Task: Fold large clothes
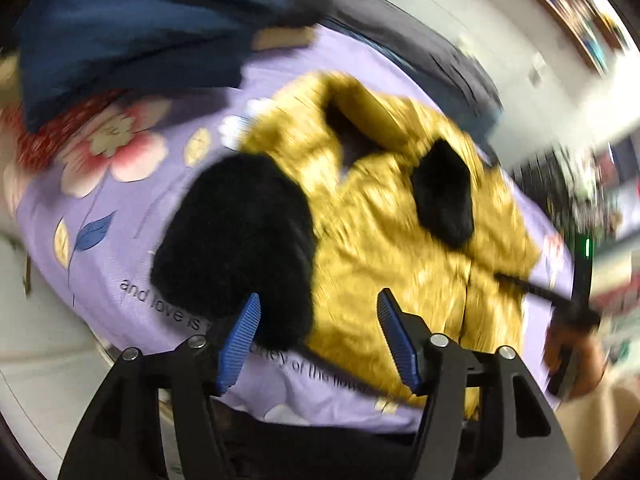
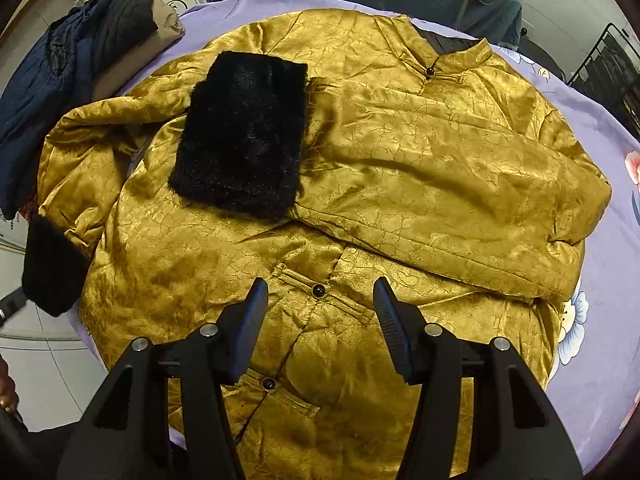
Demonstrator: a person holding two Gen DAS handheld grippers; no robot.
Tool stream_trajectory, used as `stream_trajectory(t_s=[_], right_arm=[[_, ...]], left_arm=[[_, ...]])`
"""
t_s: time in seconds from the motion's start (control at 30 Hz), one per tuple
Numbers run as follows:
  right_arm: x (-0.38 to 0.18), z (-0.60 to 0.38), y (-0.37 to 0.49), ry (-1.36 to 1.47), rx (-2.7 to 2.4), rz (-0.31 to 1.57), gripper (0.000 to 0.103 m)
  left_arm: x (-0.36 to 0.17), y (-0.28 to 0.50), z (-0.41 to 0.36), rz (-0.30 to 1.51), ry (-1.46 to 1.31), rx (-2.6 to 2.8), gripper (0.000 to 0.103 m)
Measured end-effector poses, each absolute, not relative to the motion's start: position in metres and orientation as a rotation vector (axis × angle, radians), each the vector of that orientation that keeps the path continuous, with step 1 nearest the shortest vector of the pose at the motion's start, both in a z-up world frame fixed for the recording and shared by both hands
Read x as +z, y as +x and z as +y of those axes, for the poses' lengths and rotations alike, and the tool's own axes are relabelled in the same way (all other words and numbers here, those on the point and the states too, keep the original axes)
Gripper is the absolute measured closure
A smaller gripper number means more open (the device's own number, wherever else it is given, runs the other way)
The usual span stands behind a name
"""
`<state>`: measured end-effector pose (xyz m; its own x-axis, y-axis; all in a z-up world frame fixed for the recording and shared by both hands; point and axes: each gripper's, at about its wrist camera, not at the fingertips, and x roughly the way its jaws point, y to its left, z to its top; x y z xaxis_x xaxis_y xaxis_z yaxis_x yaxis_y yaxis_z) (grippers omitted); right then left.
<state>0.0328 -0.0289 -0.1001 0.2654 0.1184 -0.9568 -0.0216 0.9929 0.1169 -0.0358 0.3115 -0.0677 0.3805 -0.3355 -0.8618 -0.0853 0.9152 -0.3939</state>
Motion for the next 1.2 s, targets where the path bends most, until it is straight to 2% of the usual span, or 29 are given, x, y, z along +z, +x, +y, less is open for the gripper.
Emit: stream_trajectory(t_s=[0.1,0.17,0.23,0.3,0.37,0.47,0.57,0.7,0.8,0.9,1.0,1.2], right_arm=[[-0.101,-0.029,0.031,0.092,0.094,1.3,0.048],[-0.104,-0.031,0.029,0.1,0.089,1.308,0.048],[-0.104,-0.033,0.027,0.1,0.084,1.308,0.048],[-0.102,-0.037,0.026,0.104,0.074,1.302,0.048],[-0.103,-0.042,0.025,0.118,0.058,1.303,0.048],[-0.103,-0.05,0.025,0.13,0.034,1.306,0.048],[-0.101,-0.057,0.024,0.146,0.021,1.294,0.048],[-0.099,-0.064,0.023,0.165,0.002,1.279,0.048],[-0.098,-0.07,0.022,0.186,-0.013,1.273,0.048],[-0.096,-0.074,0.02,0.203,-0.024,1.263,0.048],[-0.091,-0.081,0.017,0.214,-0.044,1.246,0.048],[-0.084,-0.108,0.005,0.285,-0.112,1.22,0.048]], left_arm=[[-0.088,-0.028,0.326,1.238,-0.466,-0.083,0.037],[-0.109,-0.023,0.326,1.316,-0.509,-0.046,0.039],[-0.116,-0.024,0.321,1.314,-0.535,-0.035,0.042],[-0.123,-0.017,0.311,1.323,-0.476,-0.01,0.049],[-0.122,-0.008,0.302,1.322,-0.403,-0.007,0.07],[-0.106,0.009,0.289,1.286,-0.218,-0.028,0.08],[-0.072,0.028,0.283,1.177,-0.037,0.007,0.083],[0.009,0.061,0.255,0.914,0.141,0.005,0.083],[0.061,0.082,0.207,0.72,0.256,-0.088,0.083],[0.085,0.101,0.147,0.604,0.277,-0.232,0.083],[0.077,0.105,0.077,0.569,0.324,-0.396,0.082],[0.009,0.082,-0.031,0.696,0.438,-0.622,0.077]])
